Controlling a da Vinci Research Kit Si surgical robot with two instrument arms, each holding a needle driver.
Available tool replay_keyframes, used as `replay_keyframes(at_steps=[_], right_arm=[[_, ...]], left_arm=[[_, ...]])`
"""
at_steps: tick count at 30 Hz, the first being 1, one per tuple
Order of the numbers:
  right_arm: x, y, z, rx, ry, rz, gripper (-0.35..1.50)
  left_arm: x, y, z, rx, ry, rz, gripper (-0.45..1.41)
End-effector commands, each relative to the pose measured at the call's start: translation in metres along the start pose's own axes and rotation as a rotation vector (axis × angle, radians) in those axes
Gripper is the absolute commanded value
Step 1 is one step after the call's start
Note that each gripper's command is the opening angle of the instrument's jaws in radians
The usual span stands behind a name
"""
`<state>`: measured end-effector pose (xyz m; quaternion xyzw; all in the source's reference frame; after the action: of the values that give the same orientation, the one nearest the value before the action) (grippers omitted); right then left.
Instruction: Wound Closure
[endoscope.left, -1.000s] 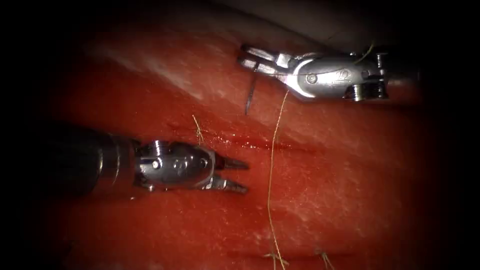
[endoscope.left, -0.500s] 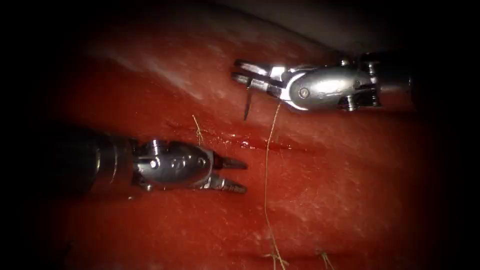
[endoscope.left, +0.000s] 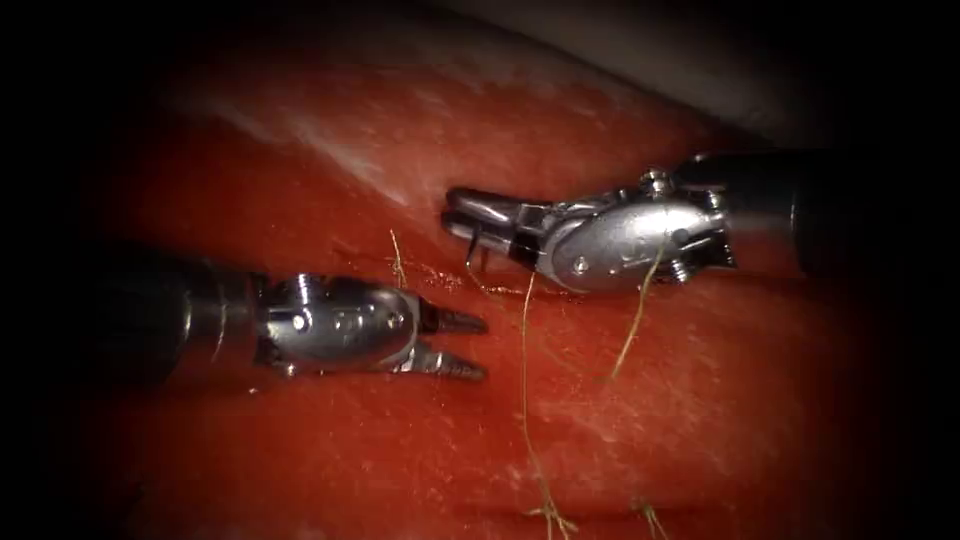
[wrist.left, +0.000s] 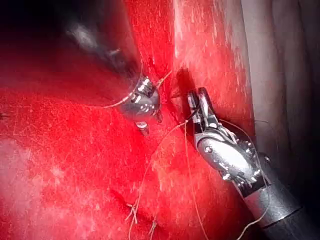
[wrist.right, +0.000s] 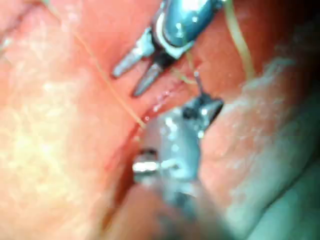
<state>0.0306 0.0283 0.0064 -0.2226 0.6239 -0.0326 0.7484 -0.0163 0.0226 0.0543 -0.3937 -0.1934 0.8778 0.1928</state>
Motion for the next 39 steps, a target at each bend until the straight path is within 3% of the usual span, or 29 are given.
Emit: replay_keyframes(at_steps=[1, 8, 19, 30, 39], right_arm=[[0.0002, -0.0003, 0.0010, -0.002, 0.007, -0.008, -0.35], [0.0004, -0.0011, 0.0008, 0.008, 0.008, -0.006, -0.35], [-0.0013, -0.0031, 0.0001, 0.041, 0.001, 0.151, -0.35], [-0.0013, -0.0044, 0.0001, 0.082, -0.027, 0.297, -0.35], [-0.0013, -0.0046, 0.0002, 0.097, -0.038, 0.314, -0.35]], left_arm=[[-0.0002, 0.0001, 0.0010, -0.002, 0.000, -0.001, 0.21], [-0.0001, 0.0000, 0.0011, 0.000, -0.001, -0.008, 0.21], [-0.0003, 0.0001, 0.0011, 0.000, -0.001, -0.007, 0.21], [-0.0004, 0.0001, 0.0011, 0.001, -0.007, -0.006, 0.21], [-0.0004, 0.0001, 0.0010, 0.000, -0.007, -0.006, 0.21]])
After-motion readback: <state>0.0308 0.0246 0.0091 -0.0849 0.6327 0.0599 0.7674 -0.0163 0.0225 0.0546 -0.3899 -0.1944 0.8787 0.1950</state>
